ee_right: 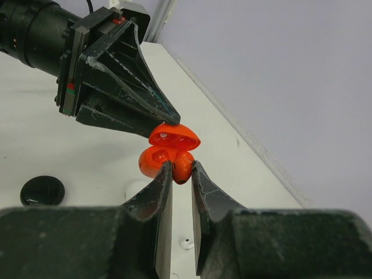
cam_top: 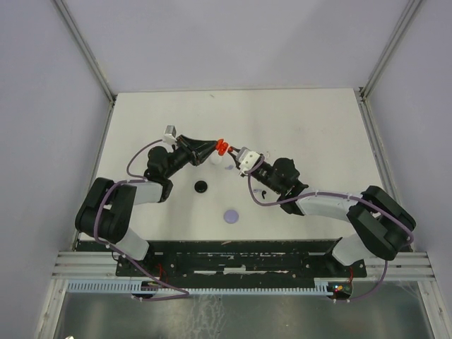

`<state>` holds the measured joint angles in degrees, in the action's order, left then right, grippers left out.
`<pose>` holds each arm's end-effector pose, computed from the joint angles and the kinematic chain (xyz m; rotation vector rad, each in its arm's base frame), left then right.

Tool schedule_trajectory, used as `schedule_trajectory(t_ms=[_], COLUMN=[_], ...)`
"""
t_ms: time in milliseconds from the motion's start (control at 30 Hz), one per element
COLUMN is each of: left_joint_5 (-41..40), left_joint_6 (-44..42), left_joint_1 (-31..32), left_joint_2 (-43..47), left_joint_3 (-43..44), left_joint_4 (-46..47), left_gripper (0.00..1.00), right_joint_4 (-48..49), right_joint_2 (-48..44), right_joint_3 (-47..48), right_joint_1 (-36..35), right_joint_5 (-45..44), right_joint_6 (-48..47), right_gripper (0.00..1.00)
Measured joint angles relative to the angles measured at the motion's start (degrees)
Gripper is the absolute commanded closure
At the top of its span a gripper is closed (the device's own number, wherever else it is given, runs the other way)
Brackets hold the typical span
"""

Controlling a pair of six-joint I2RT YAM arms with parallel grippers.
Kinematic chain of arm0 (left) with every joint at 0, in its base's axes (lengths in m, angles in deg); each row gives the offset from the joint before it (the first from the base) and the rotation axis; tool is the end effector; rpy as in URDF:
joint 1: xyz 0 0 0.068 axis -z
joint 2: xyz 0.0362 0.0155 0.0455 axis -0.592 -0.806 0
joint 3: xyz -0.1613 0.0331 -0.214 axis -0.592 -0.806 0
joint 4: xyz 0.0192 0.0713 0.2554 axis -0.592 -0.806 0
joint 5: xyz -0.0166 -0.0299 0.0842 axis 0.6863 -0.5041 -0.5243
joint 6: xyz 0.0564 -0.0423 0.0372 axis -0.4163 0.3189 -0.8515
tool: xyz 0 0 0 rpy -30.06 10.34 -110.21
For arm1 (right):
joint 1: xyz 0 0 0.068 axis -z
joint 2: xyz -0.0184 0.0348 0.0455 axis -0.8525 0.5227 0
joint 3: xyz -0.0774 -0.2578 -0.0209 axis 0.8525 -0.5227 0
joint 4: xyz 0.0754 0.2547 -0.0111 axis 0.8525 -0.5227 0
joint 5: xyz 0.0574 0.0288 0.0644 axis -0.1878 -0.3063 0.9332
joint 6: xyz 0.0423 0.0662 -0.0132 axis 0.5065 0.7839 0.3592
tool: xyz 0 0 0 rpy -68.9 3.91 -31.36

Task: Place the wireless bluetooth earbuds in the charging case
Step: Place the earbud in the charging case.

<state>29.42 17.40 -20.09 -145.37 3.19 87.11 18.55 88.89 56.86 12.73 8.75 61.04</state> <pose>0.3096 -0.1257 0.1969 -0.6357 1.7263 -1.7732 0.2353 0.2546 0.2465 -0.9285 1.1152 0.3872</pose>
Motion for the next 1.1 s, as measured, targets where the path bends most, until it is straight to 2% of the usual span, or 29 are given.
schedule_trajectory(t_ms=[1100], left_joint_5=[0.1], left_joint_6=[0.0], left_joint_1=[1.6], left_joint_2=[1.0], left_joint_3=[-0.1], left_joint_4=[0.5], left_gripper=[0.97], right_joint_4=[1.8], right_joint_2=[2.9], right_joint_3=[1.4], right_joint_1=[0.0], right_joint_5=[-0.2], right_joint_6=[1.2], right_gripper=[0.99])
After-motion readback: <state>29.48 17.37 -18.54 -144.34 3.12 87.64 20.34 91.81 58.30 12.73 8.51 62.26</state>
